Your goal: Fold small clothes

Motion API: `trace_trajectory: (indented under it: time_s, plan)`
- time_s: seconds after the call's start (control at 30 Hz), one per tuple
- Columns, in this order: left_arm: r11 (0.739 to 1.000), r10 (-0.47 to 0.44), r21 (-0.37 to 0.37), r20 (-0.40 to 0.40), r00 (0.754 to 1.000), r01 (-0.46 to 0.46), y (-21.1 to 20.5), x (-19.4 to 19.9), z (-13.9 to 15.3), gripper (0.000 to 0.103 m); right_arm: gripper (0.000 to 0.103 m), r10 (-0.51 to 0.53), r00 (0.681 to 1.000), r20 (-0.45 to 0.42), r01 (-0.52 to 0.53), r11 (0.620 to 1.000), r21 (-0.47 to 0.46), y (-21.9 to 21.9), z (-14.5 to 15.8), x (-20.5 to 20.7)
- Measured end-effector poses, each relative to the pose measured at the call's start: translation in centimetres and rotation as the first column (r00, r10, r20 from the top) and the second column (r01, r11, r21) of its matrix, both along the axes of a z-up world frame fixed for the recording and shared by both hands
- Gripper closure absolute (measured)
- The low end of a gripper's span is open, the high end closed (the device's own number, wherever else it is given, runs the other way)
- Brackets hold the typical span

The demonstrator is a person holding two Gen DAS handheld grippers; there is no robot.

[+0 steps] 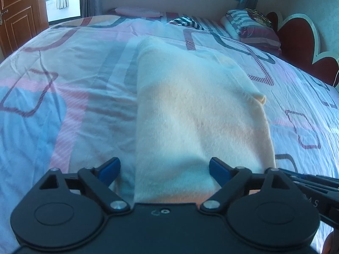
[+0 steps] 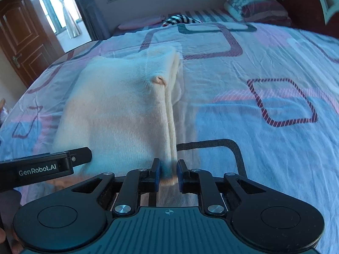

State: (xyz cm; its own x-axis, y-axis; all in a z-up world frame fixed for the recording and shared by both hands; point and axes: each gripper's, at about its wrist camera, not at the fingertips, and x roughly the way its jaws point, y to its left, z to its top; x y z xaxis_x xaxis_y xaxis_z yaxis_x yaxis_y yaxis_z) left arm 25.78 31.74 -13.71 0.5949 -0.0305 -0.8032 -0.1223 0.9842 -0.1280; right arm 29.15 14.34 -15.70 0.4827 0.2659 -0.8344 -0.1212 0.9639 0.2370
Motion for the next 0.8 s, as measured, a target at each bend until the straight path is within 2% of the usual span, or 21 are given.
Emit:
trace_trajectory:
  time_s: [0.1, 0.27, 0.5, 0.63, 0.8]
  plan:
    - [1.0, 0.007, -0.024, 0.01, 1.0, -0.006, 0.4, -0.5, -0.3, 0.01, 0.092, 0.008, 1.0, 0.028, -0.008, 1.0, -0.003, 0.2, -0.1, -0.7]
    - [1.0, 0.001, -0.008, 0.012, 1.0, -0.001, 0.1, -0.6, -0.4, 0.001, 0.095, -0.021, 0.999, 0.039, 0.022, 0.999, -0.045, 0.1, -0.6, -0.5]
    - [0.999, 0.048, 0.009, -0.039, 0.998, -0.048, -0.1, 0.1, -0.5, 0.0, 0.095, -0.028, 0.999, 0.018, 0.029, 0.998, -0.055, -0.1, -0.8, 0.1]
    - [0.998, 0.063, 0.029, -0.056, 0.996, -0.062, -0.4, 0.3, -0.4, 0.0, 0.094, -0.054, 0.999, 0.0, 0.054, 0.999, -0.007, -0.8, -0.9, 0.2]
    - [0.997, 0.081, 0.022, -0.07, 0.994, -0.08, -0.3, 0.4, -0.4, 0.0, 0.094, -0.035, 0.999, 0.005, 0.035, 0.999, -0.029, -0.4, -0.9, 0.3]
